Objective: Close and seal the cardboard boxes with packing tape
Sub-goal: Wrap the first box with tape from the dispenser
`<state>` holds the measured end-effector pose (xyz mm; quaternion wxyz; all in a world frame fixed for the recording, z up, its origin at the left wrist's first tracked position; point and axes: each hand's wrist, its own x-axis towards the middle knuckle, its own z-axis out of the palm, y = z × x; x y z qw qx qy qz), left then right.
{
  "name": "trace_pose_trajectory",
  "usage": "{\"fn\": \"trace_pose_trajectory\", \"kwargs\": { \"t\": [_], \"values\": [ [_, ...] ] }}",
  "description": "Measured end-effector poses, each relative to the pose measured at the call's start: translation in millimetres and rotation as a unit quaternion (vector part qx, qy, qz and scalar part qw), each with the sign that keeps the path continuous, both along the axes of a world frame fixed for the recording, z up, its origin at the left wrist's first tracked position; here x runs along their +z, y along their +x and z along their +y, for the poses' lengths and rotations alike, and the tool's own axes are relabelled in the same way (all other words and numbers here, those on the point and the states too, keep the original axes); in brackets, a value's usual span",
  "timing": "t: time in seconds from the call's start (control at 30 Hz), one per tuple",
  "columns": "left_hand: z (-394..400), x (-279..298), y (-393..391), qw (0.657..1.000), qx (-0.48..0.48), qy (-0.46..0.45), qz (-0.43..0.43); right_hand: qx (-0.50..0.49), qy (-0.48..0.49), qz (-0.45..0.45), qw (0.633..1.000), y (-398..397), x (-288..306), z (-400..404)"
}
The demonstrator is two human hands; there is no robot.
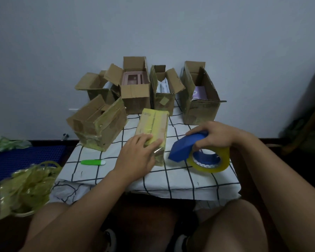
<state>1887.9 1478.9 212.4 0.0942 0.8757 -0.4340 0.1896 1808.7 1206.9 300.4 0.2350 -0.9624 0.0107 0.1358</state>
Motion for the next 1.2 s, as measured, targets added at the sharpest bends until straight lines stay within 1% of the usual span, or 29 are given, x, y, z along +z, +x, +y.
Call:
{"fn": "trace_pose_trajectory", "kwargs": {
  "t": [0.07,0.13,0.17,0.27,0.37,0.5,0.67,0.8,0.93,0.97,1.07,1.13,1.2],
  "values": [
    [-2,7,-2,0.997,0.01,-0.014,0.076,-0.06,0.007,-0.048,0.997,-6,-2,-9],
    [-7,13,-1,0.986,0.032,-0.055,0.151,-0.113,0.021,-0.11,0.987,-8,-9,-10],
    [-11,16,1,0.981,0.043,-0.074,0.174,-0.141,0.029,-0.141,0.98,-9,-13,-7],
    [-21,22,6,0.971,0.071,-0.098,0.206,-0.22,0.074,-0.213,0.949,-5,-33,6],
    [-27,21,8,0.966,0.086,-0.112,0.218,-0.27,0.125,-0.254,0.92,2,-57,20],
    [-26,16,9,0.967,0.083,-0.126,0.206,-0.336,0.153,-0.291,0.883,12,-83,30],
    [-22,5,5,0.978,0.057,-0.151,0.134,-0.386,0.147,-0.302,0.859,14,-97,41],
    [-19,-7,6,0.983,0.039,-0.156,0.085,-0.386,0.136,-0.299,0.862,16,-100,40],
    [-14,-27,11,0.993,0.03,-0.116,0.007,-0.383,0.128,-0.295,0.866,14,-102,39],
    [-14,-30,12,0.994,0.027,-0.11,-0.001,-0.384,0.126,-0.293,0.867,13,-103,39],
    [-14,-27,11,0.994,0.027,-0.109,0.013,-0.384,0.123,-0.293,0.867,12,-103,41],
    [-14,-21,8,0.989,0.043,-0.134,0.052,-0.382,0.123,-0.296,0.867,11,-103,41],
    [-18,-18,7,0.982,0.053,-0.166,0.066,-0.383,0.124,-0.296,0.866,11,-103,41]
  ]
}}
